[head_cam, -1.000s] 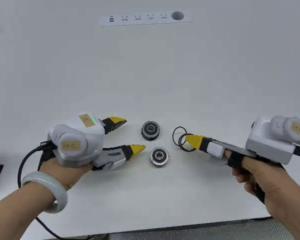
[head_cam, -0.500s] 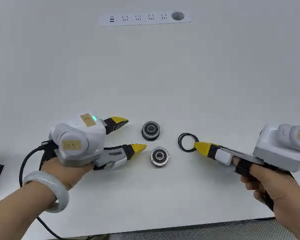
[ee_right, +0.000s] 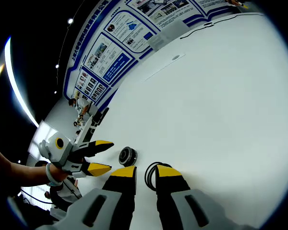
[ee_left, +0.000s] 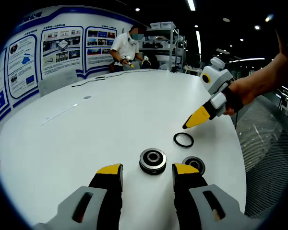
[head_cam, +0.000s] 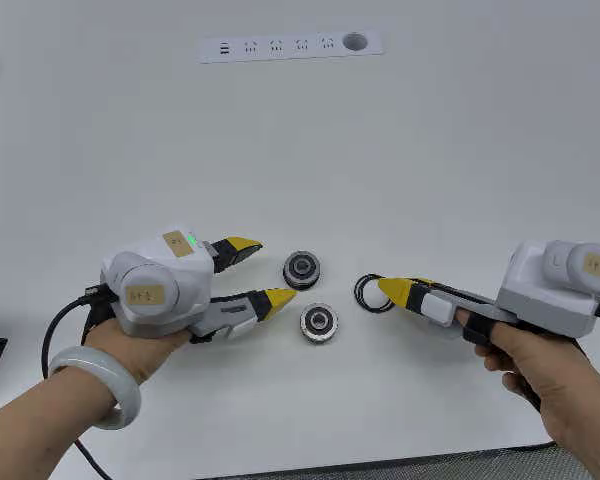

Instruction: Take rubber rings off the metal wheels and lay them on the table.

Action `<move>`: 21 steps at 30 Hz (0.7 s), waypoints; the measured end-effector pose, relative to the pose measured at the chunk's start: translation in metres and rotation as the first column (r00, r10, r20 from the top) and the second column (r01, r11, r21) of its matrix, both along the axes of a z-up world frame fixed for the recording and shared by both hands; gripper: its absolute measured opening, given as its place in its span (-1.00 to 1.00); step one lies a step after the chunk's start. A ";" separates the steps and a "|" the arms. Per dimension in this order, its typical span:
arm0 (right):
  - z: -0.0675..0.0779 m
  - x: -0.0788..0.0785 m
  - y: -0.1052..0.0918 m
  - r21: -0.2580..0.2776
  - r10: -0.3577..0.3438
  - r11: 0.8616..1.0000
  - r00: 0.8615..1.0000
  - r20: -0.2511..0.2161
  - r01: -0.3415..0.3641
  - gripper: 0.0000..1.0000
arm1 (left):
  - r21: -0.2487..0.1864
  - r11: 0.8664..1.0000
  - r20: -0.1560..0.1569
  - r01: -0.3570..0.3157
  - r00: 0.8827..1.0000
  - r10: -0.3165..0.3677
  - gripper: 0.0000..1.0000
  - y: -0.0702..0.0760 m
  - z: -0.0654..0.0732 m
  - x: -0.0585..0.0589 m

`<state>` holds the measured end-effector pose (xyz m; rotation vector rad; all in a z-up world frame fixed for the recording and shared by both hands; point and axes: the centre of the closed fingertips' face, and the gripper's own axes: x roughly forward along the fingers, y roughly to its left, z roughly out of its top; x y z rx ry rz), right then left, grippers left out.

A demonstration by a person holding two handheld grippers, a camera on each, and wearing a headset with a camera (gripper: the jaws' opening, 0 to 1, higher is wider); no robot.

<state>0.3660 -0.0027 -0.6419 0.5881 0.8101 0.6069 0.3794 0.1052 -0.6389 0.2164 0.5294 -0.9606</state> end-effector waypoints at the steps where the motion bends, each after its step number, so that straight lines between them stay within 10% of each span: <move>1: 0.000 0.002 0.004 0.003 0.010 1.000 1.000 0.003 -0.010 -0.66 | -0.001 1.000 0.002 0.002 1.000 -0.002 -0.17 -0.002 0.001 0.001; 21: 0.002 0.013 0.058 0.030 0.138 0.990 0.990 0.017 -0.138 -0.66 | 0.025 0.998 -0.006 0.053 0.999 -0.053 -0.49 -0.024 -0.004 0.002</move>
